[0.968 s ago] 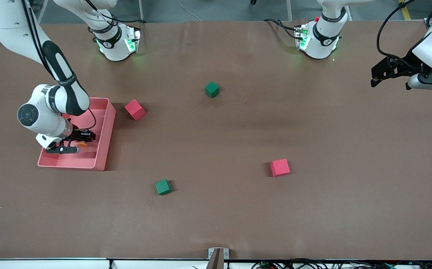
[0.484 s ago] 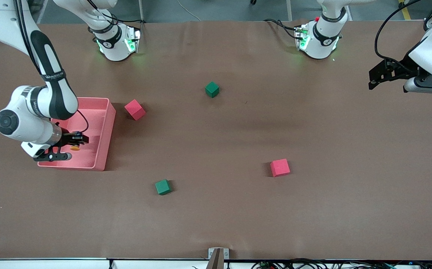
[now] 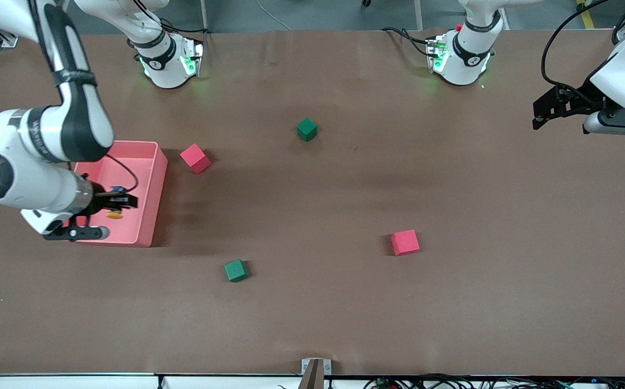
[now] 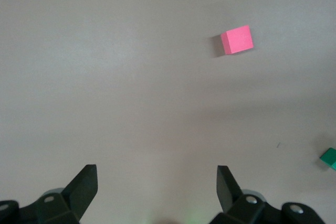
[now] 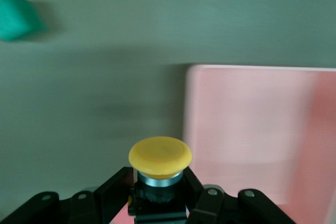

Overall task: Place and upright button with both arms
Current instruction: 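Lift the yellow button out of the pink tray with the right gripper, then carry the button to mid-table, set it down, open the right gripper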

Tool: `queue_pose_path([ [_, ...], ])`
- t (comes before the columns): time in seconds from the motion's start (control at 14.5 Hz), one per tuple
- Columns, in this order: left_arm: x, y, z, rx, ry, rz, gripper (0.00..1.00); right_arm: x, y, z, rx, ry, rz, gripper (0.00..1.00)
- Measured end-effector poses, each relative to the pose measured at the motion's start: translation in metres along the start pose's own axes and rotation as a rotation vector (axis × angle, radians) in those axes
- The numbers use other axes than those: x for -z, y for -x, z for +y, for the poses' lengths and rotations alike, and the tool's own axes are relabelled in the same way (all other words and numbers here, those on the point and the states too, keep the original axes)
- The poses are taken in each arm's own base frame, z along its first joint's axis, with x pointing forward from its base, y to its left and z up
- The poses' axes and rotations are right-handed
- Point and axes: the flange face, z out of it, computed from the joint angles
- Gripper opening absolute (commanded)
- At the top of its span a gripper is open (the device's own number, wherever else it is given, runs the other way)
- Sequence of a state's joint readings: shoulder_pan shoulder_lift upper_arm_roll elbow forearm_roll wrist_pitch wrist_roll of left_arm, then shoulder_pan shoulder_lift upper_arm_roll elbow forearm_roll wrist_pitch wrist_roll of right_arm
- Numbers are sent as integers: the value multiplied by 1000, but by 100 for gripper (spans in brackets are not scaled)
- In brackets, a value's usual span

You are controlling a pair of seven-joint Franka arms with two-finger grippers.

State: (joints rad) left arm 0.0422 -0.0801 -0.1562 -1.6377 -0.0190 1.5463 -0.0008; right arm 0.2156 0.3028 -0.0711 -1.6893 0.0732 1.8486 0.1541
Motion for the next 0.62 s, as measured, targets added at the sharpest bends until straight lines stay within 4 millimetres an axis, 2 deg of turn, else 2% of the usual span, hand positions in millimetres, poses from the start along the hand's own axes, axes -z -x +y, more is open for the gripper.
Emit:
queue_pose_path([
  [0.14,-4,-2,0,0,1,-7,100,9,14,-77,-1,-21,16,1],
  [0.28,-8,-5,-1,0,2,-14,100,1,26,-143,14,-13,17,1],
  [0.48,-11,-8,-1,0,4,-15,100,-34,39,-238,-29,10,20,1],
  [0.62,-13,-9,-1,0,4,-15,100,-67,47,-296,8,21,32,2],
])
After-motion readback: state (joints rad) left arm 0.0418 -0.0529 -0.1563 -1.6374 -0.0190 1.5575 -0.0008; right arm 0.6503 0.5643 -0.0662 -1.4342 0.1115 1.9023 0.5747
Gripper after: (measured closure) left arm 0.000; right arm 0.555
